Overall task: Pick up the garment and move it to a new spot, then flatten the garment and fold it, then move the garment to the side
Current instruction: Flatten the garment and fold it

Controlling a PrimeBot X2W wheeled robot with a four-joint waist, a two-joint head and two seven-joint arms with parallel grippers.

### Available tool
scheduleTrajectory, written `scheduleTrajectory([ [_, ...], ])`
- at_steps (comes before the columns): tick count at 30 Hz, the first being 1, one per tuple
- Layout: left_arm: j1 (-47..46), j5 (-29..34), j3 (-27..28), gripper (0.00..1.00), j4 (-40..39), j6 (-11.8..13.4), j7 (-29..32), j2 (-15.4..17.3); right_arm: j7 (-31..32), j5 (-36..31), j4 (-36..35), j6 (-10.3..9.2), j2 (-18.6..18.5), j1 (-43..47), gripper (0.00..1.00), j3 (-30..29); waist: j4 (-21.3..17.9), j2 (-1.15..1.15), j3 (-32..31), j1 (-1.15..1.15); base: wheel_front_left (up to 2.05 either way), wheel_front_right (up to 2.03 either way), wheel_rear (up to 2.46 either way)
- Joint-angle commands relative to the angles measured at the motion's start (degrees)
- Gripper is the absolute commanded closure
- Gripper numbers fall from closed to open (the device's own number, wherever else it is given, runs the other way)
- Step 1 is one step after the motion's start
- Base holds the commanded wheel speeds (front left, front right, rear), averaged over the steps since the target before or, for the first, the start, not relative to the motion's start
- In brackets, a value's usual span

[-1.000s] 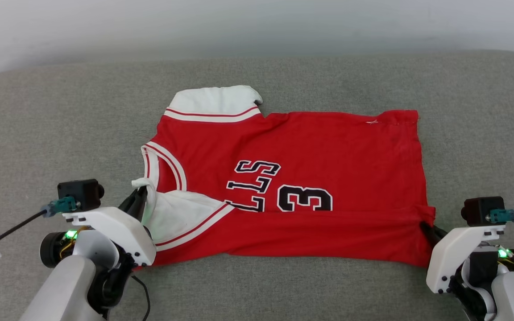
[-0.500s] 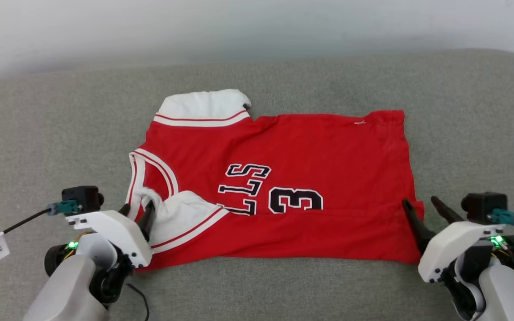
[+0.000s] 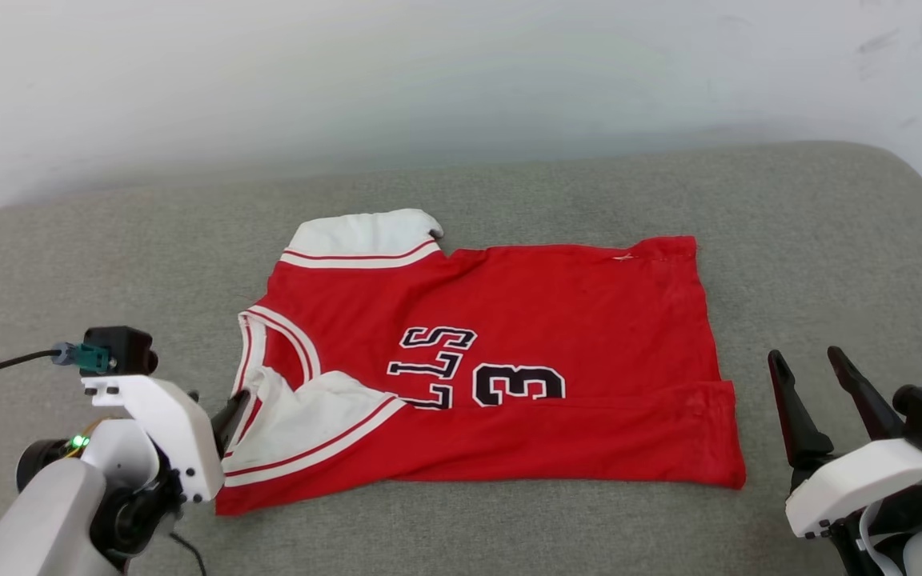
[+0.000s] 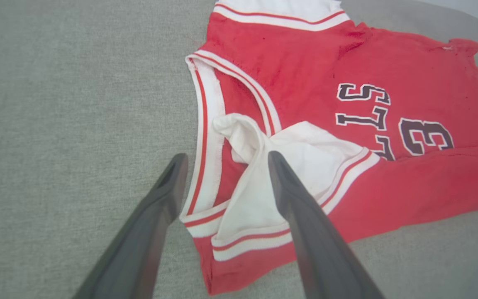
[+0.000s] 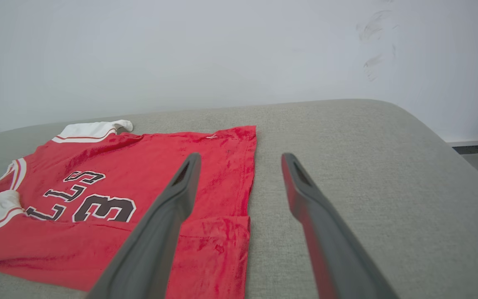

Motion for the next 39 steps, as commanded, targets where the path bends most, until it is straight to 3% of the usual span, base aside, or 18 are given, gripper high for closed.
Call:
scheduleTrajectory([
  [1, 1.23, -0.94, -0.36, 0.00, -1.39, 0.76, 3.14, 1.06, 0.41, -0.69, -1.92, -0.04, 0.80, 1.10, 0.00, -0.53, -0.51, 0.00, 0.30, 0.00, 0.00, 0.00, 0.00],
  [5, 3.10, -4.17, -0.44, 0.00, -4.59, 2.70, 11.82, 3.10, 1.93, -2.14, -6.28, -0.03, 2.88, 3.02, 0.00, -1.19, -1.71, 0.00, 2.12, 0.00, 0.00, 0.00, 0.00],
  [11, 4.34, -6.37, -1.03, 0.00, -3.51, 5.14, 19.56, 4.86, 2.89, -2.39, -9.12, -0.04, 4.77, 3.45, 0.00, -1.15, -3.45, 0.00, 5.63, 0.00, 0.00, 0.00, 0.00],
  [15, 4.89, -7.99, -2.01, 0.00, -1.05, 5.40, 22.87, 3.64, 3.01, -1.88, -8.92, -0.04, 5.37, 3.10, 0.00, -1.22, -4.09, 0.00, 7.00, 0.00, 0.00, 0.00, 0.00],
  [16, 5.14, -8.68, -2.22, 0.19, -0.34, 5.26, 23.49, 3.01, 3.07, -1.77, -8.75, -0.03, 5.50, 3.01, 0.00, -1.27, -4.19, 0.00, 7.18, 0.00, 0.00, 0.00, 0.00],
  [18, 5.65, -9.66, -2.53, 0.94, 0.74, 4.71, 24.07, 1.77, 3.24, -1.40, -8.42, -0.03, 5.65, 2.85, 0.00, -1.16, -4.43, 0.00, 7.27, 0.00, 0.00, 0.00, 0.00],
  [19, 5.82, -10.09, -2.60, 1.00, 0.98, 4.22, 23.96, 1.32, 3.65, -1.19, -8.21, -0.03, 5.68, 2.81, 0.00, -1.21, -4.48, 0.00, 7.27, 0.00, 0.00, 0.00, 0.00],
  [25, 4.72, -7.94, -0.39, 1.00, 0.43, 2.45, 15.90, 2.06, 9.39, 1.73, -6.18, -0.04, 4.88, 2.39, 0.00, -2.43, -3.76, 0.00, 5.86, 0.00, 0.00, 0.00, 0.00],
  [30, 4.27, -5.99, 1.27, 1.00, -2.55, 2.63, 9.45, 2.77, 23.77, 4.72, -0.95, -0.03, 2.78, 0.65, 0.00, -3.26, -2.36, 0.00, 4.23, 0.00, 0.00, 0.00, 0.00],
  [34, 4.48, -4.75, 1.19, 1.00, -6.70, 3.57, 7.52, 2.68, 32.87, 6.64, 2.25, -0.03, 1.63, -1.33, 0.00, -2.40, -0.66, 0.00, 3.99, 0.00, 0.00, 0.00, 0.00],
  [39, 4.81, -3.90, 0.96, 1.00, -10.78, 4.66, 6.93, 2.58, 37.16, 7.17, 5.74, -0.03, 1.38, -4.35, 0.00, -0.80, 0.66, 0.00, 4.53, 0.00, 0.00, 0.00, 0.00],
])
